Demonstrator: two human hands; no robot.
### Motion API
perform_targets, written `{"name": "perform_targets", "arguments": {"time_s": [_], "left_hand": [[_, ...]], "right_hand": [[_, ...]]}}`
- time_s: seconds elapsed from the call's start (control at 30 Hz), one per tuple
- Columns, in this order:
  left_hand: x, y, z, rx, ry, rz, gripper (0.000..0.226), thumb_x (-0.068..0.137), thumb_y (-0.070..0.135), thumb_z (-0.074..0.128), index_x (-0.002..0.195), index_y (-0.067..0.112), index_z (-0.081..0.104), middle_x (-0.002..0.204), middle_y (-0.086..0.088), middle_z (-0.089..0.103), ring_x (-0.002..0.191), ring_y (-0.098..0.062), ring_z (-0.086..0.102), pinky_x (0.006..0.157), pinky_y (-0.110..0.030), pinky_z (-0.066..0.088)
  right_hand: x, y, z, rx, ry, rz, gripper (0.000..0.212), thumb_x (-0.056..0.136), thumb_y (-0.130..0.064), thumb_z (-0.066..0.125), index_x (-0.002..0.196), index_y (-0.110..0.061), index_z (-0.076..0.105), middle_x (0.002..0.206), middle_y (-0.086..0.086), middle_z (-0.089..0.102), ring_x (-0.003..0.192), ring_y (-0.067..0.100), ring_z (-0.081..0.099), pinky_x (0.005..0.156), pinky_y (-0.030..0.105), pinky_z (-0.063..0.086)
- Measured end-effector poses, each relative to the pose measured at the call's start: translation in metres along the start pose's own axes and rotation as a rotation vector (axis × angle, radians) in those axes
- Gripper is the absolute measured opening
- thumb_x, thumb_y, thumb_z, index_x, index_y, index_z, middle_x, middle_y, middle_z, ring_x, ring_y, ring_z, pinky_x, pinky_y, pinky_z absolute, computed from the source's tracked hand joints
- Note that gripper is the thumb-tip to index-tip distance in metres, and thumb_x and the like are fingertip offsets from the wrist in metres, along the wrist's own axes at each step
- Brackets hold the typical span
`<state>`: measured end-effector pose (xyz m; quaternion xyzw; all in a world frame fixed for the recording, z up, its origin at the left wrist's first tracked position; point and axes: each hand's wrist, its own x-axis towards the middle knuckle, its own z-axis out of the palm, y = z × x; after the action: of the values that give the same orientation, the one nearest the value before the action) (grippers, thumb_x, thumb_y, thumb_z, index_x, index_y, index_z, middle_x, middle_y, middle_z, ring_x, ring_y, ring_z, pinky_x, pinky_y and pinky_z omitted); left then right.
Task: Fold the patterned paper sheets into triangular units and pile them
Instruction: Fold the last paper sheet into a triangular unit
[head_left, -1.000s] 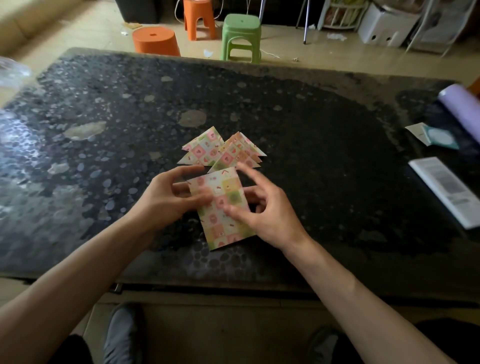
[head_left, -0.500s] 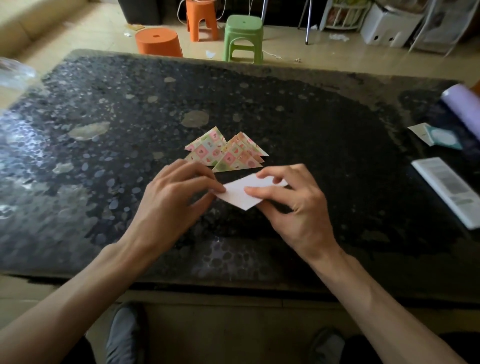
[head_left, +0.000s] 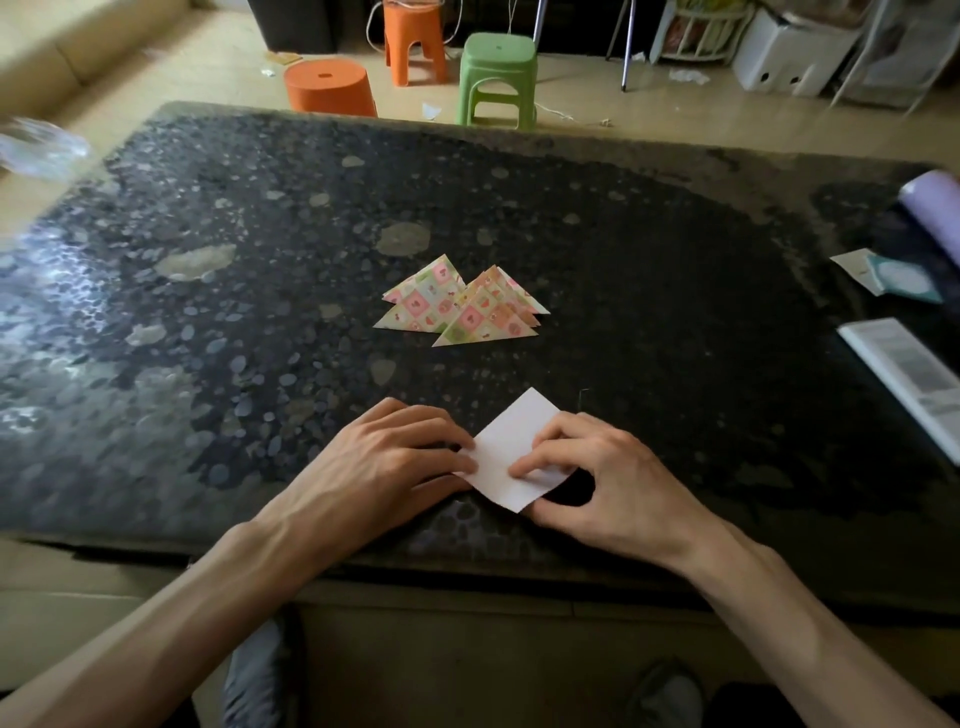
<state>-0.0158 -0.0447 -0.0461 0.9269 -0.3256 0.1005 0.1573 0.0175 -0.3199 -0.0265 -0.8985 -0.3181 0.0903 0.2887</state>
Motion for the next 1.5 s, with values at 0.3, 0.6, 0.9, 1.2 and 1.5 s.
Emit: {"name": "perform_targets", "arguments": {"time_s": [0.3, 0.6, 0.9, 1.2, 1.5], "left_hand": [[-0.004, 0.006, -0.002, -0.041, 0.043, -0.078, 0.024, 0.103, 0.045, 0.059, 0.104, 0.032, 0.079, 0.115, 0.017, 0.068, 0.105, -0.009, 0.062, 0.083, -0.033, 0.048], [0.004, 0.015, -0.002, -0.164, 0.035, -0.356, 0.036, 0.095, 0.061, 0.051, 0.095, 0.037, 0.077, 0.103, 0.023, 0.064, 0.098, 0.000, 0.059, 0.089, -0.035, 0.044], [0.008, 0.016, 0.000, -0.188, 0.010, -0.547, 0.035, 0.087, 0.072, 0.051, 0.090, 0.044, 0.072, 0.102, 0.025, 0.055, 0.102, 0.003, 0.049, 0.091, -0.029, 0.033], [0.013, 0.010, 0.002, -0.185, 0.021, -0.605, 0.046, 0.082, 0.079, 0.046, 0.085, 0.042, 0.072, 0.100, 0.024, 0.054, 0.100, 0.001, 0.045, 0.088, -0.028, 0.027], [0.015, 0.011, 0.005, -0.154, 0.029, -0.625, 0.043, 0.080, 0.078, 0.041, 0.081, 0.045, 0.067, 0.097, 0.020, 0.054, 0.097, -0.001, 0.047, 0.085, -0.029, 0.033]], "right_hand": [[0.012, 0.006, -0.012, 0.396, -0.116, 0.128, 0.011, 0.085, -0.044, 0.082, 0.090, -0.035, 0.083, 0.100, -0.014, 0.071, 0.086, 0.010, 0.066, 0.076, 0.023, 0.052], [0.019, 0.004, -0.011, 0.341, -0.046, 0.221, 0.013, 0.092, -0.046, 0.073, 0.097, -0.037, 0.080, 0.090, -0.019, 0.073, 0.080, 0.002, 0.065, 0.068, 0.013, 0.046], [0.033, -0.003, 0.004, 0.120, 0.084, 0.314, 0.022, 0.089, -0.056, 0.071, 0.087, -0.035, 0.074, 0.076, -0.017, 0.067, 0.069, 0.001, 0.062, 0.062, 0.020, 0.048], [0.037, -0.007, 0.012, 0.021, 0.179, 0.347, 0.022, 0.090, -0.056, 0.071, 0.084, -0.034, 0.068, 0.070, -0.021, 0.056, 0.067, -0.001, 0.056, 0.059, 0.016, 0.038], [0.040, -0.007, 0.013, 0.032, 0.184, 0.407, 0.023, 0.087, -0.055, 0.075, 0.086, -0.033, 0.067, 0.073, -0.016, 0.059, 0.068, 0.002, 0.056, 0.059, 0.019, 0.038]]}}
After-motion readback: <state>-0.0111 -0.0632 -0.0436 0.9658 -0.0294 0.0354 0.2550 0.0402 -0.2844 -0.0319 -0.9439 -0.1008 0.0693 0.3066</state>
